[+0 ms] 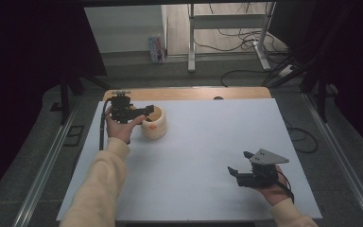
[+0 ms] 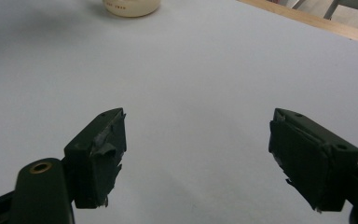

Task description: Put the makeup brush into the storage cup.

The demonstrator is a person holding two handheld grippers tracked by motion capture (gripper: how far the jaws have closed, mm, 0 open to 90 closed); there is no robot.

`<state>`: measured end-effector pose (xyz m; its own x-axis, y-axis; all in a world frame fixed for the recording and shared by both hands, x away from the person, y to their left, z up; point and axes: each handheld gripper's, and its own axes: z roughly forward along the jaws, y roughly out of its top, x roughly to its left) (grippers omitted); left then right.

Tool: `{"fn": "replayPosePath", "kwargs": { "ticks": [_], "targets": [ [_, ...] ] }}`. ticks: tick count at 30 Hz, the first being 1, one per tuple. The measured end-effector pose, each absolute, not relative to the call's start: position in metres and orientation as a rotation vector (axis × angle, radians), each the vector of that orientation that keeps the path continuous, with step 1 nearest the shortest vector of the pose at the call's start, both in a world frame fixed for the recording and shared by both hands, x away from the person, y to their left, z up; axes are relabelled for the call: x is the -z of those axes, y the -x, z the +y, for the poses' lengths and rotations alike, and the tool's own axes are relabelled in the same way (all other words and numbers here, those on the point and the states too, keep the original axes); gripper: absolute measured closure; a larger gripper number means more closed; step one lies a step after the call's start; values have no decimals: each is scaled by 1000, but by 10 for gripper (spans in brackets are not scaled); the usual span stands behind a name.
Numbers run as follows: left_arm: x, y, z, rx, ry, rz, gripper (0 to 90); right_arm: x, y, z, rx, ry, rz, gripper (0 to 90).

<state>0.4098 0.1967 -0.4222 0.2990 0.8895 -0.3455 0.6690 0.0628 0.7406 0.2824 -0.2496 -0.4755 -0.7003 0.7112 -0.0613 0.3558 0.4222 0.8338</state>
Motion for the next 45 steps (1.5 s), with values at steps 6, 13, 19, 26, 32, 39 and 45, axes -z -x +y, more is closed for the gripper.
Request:
{"fn": "replayPosePath", "kwargs": {
  "ticks": [6, 13, 19, 26, 32, 39, 45],
  "targets": [
    [414, -395, 201, -301, -1664, 1408, 61, 475, -283, -251, -1188, -911, 2271, 189],
    [406, -381, 212, -332, -1660, 1388, 63, 476, -284, -252, -1193, -922, 2272, 188],
    [404, -373, 217, -328, -1669, 1382, 50, 476, -284, -252, -1191, -928, 2268, 187],
    [407, -360, 216, -326, -1686, 1352, 50, 476, -279, -250, -1192, -897, 2286, 185],
    [415, -343, 216, -321, -1702, 1348, 45, 473, -275, -252, -1179, -895, 2274, 185],
    [420, -316, 217, -335, -1721, 1321, 41, 472, -273, -248, -1175, -885, 2271, 184],
    [427, -296, 222, -355, -1744, 1279, 54, 473, -276, -249, -1168, -898, 2271, 184]
  ]
}}
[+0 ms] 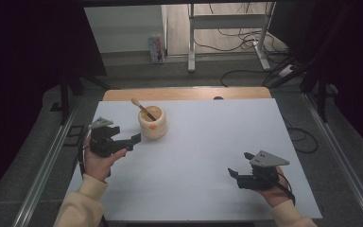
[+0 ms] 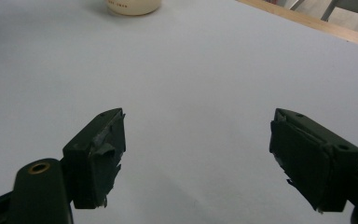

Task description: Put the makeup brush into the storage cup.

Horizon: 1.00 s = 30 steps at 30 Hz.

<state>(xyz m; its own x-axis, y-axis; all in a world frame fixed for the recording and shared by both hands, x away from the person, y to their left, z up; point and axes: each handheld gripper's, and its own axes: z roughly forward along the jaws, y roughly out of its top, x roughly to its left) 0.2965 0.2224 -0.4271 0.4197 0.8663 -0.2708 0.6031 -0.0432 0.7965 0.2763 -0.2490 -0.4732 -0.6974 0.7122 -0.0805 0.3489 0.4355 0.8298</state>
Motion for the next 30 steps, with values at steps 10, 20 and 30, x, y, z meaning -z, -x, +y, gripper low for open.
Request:
{"fn": "replayPosePath", "kwargs": {
  "ticks": [10, 20, 30],
  "targets": [
    [453, -263, 240, -282, -1808, 1261, 66, 474, -276, -254, -1160, -917, 2259, 184],
    [472, -233, 247, -253, -1881, 1242, 73, 474, -278, -258, -1151, -941, 2249, 183],
    [476, -229, 244, -267, -1908, 1230, 75, 475, -279, -260, -1146, -942, 2251, 182]
  ]
}}
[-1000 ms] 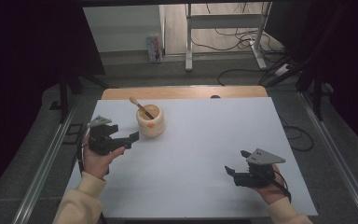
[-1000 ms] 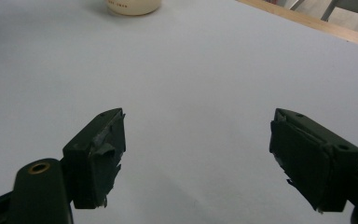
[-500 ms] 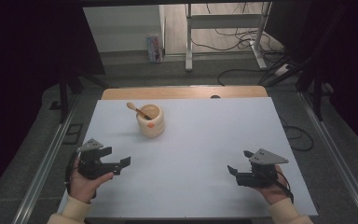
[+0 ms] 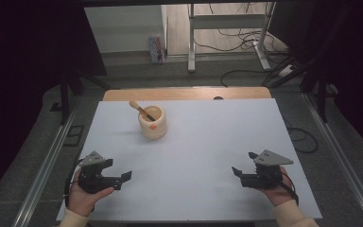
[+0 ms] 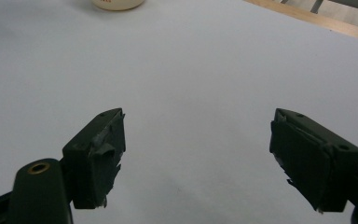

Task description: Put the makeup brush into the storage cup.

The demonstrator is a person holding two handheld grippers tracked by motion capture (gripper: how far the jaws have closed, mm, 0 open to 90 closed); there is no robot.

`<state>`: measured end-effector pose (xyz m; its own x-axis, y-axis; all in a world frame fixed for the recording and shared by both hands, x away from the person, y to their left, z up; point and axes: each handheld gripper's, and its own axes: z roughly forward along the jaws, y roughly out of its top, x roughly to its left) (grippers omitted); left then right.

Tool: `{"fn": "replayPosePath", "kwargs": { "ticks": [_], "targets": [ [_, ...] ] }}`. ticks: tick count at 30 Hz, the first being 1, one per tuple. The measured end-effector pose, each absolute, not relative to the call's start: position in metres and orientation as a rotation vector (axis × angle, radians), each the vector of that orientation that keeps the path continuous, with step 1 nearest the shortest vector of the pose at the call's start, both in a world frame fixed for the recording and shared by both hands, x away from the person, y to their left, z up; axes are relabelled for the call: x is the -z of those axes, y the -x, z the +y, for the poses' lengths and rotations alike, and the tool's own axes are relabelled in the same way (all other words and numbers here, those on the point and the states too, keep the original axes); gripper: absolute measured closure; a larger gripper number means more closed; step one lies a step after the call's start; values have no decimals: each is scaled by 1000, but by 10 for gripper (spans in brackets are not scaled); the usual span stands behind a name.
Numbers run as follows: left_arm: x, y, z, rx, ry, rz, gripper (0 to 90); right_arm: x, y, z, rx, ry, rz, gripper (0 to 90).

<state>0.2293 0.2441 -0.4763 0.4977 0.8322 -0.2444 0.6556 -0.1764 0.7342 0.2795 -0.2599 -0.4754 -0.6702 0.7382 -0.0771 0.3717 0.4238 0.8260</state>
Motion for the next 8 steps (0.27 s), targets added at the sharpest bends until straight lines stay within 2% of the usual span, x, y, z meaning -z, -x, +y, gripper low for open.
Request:
{"fn": "replayPosePath", "kwargs": {
  "ticks": [8],
  "targets": [
    [480, -232, 244, -257, -1902, 1237, 82, 471, -281, -266, -1198, -969, 2222, 179]
  ]
}}
